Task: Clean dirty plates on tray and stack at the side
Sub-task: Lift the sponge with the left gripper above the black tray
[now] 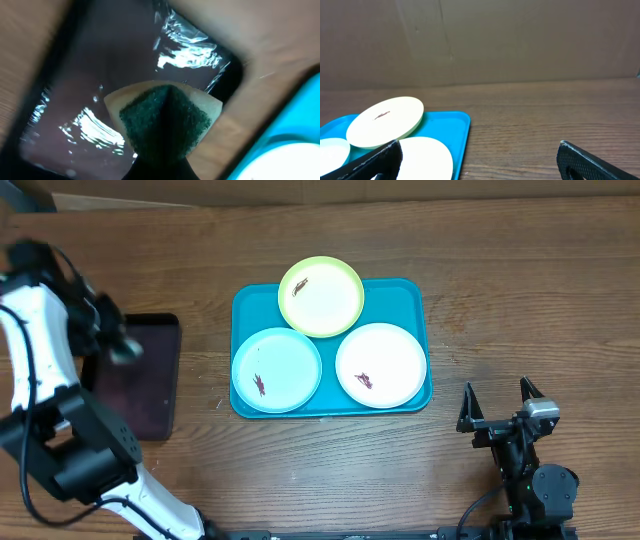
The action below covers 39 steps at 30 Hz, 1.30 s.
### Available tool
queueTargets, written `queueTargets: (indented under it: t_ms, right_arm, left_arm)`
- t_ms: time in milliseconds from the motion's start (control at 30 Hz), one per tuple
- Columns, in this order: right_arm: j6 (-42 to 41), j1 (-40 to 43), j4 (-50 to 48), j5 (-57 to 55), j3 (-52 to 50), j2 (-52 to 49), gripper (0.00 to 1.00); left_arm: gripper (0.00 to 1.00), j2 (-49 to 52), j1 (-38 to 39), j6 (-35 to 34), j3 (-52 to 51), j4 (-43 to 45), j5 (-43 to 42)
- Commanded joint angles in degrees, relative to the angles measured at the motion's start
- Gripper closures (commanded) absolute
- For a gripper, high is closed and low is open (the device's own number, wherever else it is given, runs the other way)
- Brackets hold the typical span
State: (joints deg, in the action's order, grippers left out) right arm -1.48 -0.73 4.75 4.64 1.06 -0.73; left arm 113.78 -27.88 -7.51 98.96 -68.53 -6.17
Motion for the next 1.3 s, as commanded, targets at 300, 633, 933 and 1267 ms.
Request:
queueTargets:
  t_ms: [300, 633, 933, 1267]
  right_arm:
    - [0.04, 0.15, -0.2, -0.09, -0.59, 0.57, 0.0]
    - [0.04, 0.15, -0.2, -0.09, -0.59, 0.57, 0.0]
    - [0.04, 0.15, -0.2, -0.09, -0.59, 0.57, 0.0]
    - [0.04, 0.15, -0.2, -0.09, -0.59, 0.57, 0.0]
  left_arm:
    - [0.96, -0.96, -0.17, 0.28, 22.82, -11.45, -8.09]
    - [0.96, -0.63, -0.07, 1.53, 11.93, -6.14, 3.85]
    - [0.96, -0.9, -0.22, -0.17, 6.12, -3.45, 2.23]
    - [0.96, -1.07, 2.93, -3.98, 47.65, -22.49, -12.98]
